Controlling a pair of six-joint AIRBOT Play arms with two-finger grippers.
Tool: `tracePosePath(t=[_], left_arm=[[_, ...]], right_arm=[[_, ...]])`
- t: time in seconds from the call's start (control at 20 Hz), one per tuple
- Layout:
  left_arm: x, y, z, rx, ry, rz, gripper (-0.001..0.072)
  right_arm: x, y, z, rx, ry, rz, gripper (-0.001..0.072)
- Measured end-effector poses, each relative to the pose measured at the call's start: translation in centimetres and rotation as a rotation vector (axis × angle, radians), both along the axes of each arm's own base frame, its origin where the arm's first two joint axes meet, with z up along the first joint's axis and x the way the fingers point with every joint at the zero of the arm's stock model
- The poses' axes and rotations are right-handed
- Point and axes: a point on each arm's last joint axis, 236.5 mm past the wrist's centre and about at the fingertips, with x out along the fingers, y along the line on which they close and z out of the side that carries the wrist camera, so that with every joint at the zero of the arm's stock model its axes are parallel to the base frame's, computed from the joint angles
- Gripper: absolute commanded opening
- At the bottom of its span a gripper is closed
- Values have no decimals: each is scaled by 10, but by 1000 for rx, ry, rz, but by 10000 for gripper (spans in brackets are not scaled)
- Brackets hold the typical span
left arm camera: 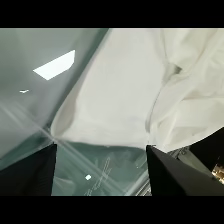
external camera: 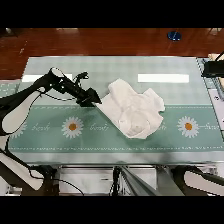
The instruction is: Fold the shirts.
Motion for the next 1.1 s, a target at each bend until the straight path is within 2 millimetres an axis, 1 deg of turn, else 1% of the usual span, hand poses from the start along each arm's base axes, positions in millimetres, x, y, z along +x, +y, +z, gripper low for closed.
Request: tracePosePath(t=[0.2,0.3,0.45,0.5,0.55,0.6,0.65,0.7,0.9,1.1], left_arm=[[3,-4,-8,70,31,-17,589],[0,-4,-15,129,49,-45,589],[-6,-9,-20,176,93,-84,596],[-8,-12,-20,177,120,-91,501],[-10,-10,-23,195,135,-103,353],[-11,-5,-27,228,149,-120,228],[-13,-1,-30,252,165,-135,84],[-16,5,-33,279,183,-153,25],[-21,18,-33,315,240,-180,22],[-17,29,-30,325,201,-216,21]], right_arm=[[0,0,0,0,0,0,479],[0,1,0,3,-1,1,479],[1,5,0,20,-3,5,479],[1,6,0,23,-4,6,479],[1,7,0,28,-5,7,479],[1,8,0,32,-6,8,479],[2,9,0,37,-6,9,479],[2,9,0,37,-6,9,479],[2,10,0,40,-7,11,478],[2,12,-3,59,-6,24,488]])
